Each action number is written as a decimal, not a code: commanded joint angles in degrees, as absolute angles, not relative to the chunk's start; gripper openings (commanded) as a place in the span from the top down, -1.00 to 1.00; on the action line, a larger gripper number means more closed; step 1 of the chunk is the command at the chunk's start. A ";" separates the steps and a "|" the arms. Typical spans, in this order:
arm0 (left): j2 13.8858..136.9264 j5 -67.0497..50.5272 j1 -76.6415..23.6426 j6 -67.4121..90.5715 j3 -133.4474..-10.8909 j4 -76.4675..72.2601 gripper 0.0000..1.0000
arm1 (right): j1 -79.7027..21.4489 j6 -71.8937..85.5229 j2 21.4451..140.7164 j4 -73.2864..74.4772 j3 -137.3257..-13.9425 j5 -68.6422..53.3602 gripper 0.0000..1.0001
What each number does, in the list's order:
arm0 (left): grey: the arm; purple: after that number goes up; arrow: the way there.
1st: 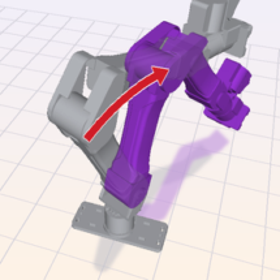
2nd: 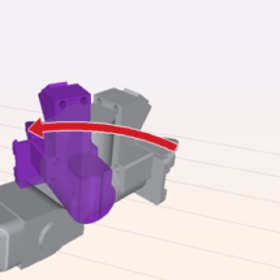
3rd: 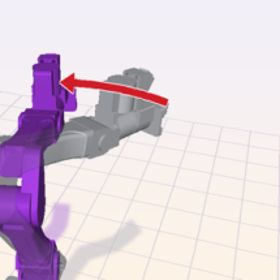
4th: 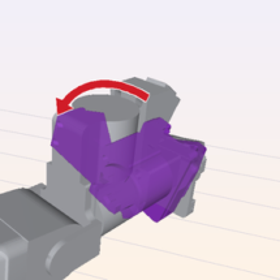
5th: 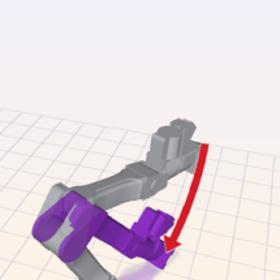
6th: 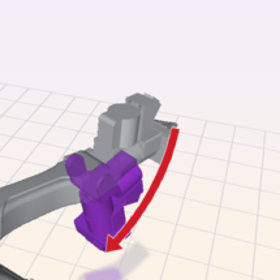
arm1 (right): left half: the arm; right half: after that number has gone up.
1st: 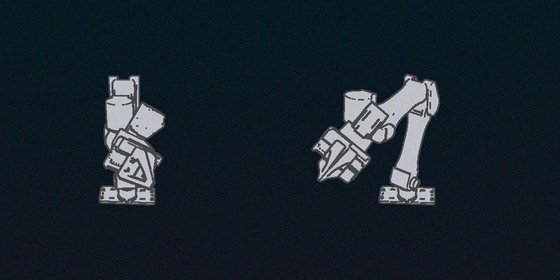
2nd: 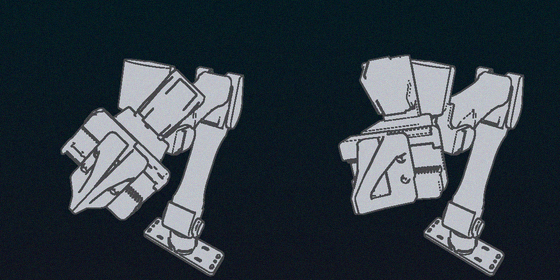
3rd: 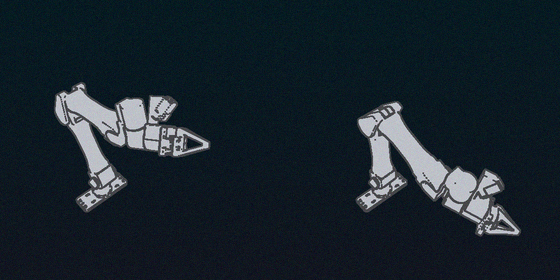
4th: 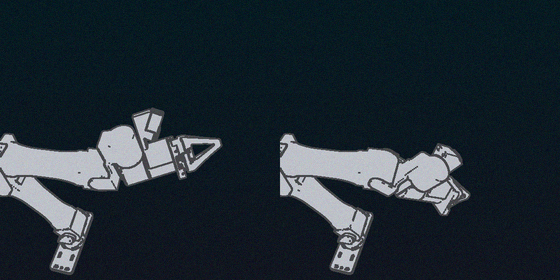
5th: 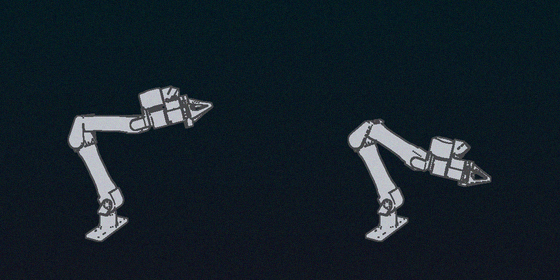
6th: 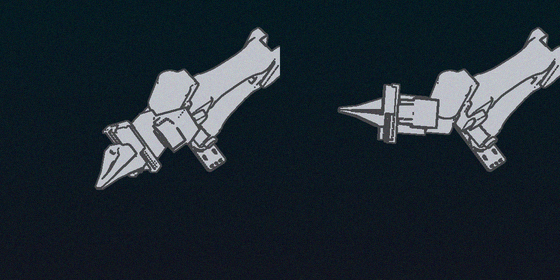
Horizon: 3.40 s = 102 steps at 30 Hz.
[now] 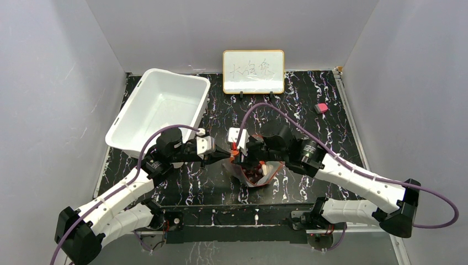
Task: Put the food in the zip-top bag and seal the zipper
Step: Zip the zipper food storage bag at the center of the board.
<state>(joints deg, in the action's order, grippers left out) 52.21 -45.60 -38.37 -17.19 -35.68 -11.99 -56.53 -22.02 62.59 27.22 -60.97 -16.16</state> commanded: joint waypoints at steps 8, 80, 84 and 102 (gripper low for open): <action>52.03 -45.88 -38.58 -15.68 -38.26 -13.64 1.00 | -61.25 -26.27 62.81 23.91 -60.50 -9.55 0.27; 46.57 -47.55 -38.58 -15.83 -33.48 -15.55 1.00 | -63.10 -23.20 52.31 27.97 -54.65 -1.49 1.00; 44.81 -45.75 -38.58 -15.67 -33.00 -14.98 1.00 | -63.10 -23.35 51.42 29.97 -54.33 0.61 1.00; 49.61 -52.81 -38.58 -12.75 -34.36 -18.67 0.12 | -63.08 -22.79 54.12 19.17 -56.55 -9.05 1.00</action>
